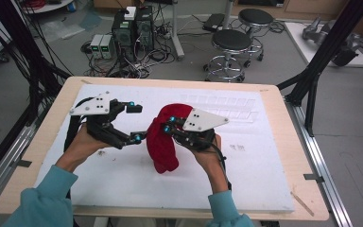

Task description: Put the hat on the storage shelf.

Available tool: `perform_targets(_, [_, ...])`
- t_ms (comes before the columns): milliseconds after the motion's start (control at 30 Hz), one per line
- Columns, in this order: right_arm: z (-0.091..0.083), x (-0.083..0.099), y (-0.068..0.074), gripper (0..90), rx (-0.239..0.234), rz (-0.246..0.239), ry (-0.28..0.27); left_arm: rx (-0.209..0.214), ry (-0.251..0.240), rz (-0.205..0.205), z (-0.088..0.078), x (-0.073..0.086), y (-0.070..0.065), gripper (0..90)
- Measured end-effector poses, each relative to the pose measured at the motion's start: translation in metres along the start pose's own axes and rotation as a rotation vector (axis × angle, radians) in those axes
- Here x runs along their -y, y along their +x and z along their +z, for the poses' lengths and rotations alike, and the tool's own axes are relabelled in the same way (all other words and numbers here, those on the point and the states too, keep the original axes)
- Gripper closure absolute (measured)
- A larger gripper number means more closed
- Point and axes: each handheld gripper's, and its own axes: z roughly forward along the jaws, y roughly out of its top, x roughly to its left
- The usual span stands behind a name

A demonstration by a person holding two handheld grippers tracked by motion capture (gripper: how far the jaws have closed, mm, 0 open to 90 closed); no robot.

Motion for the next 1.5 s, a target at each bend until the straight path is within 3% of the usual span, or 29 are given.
perform_targets(267, [0.004, -0.004, 0.002, 86.6, -0.022, -0.016, 0.004, 0.060, 0.024, -0.014, 0.016, -0.004, 0.011, 14.5])
perform_targets(600, [0.005, -0.004, 0.002, 86.6, -0.035, -0.028, -0.003, 0.116, 0.053, -0.022, 0.028, -0.002, 0.010, 20.4])
perform_targets(933, [0.002, -0.004, 0.001, 86.5, -0.030, -0.025, -0.004, 0.111, 0.091, -0.041, 0.030, 0.001, 0.011, 23.5])
perform_targets(1033, [0.001, -0.004, 0.001, 86.6, -0.027, -0.020, -0.004, 0.107, 0.096, -0.031, 0.029, 0.002, 0.010, 23.0])
perform_targets(1400, [-0.001, -0.003, -0.002, 86.5, -0.023, -0.015, -0.006, 0.100, 0.027, -0.022, 0.009, -0.006, 0.011, 17.1])
perform_targets(1500, [0.000, -0.003, -0.002, 86.5, -0.022, -0.016, -0.008, 0.119, 0.049, -0.018, 0.008, -0.006, 0.010, 16.6])
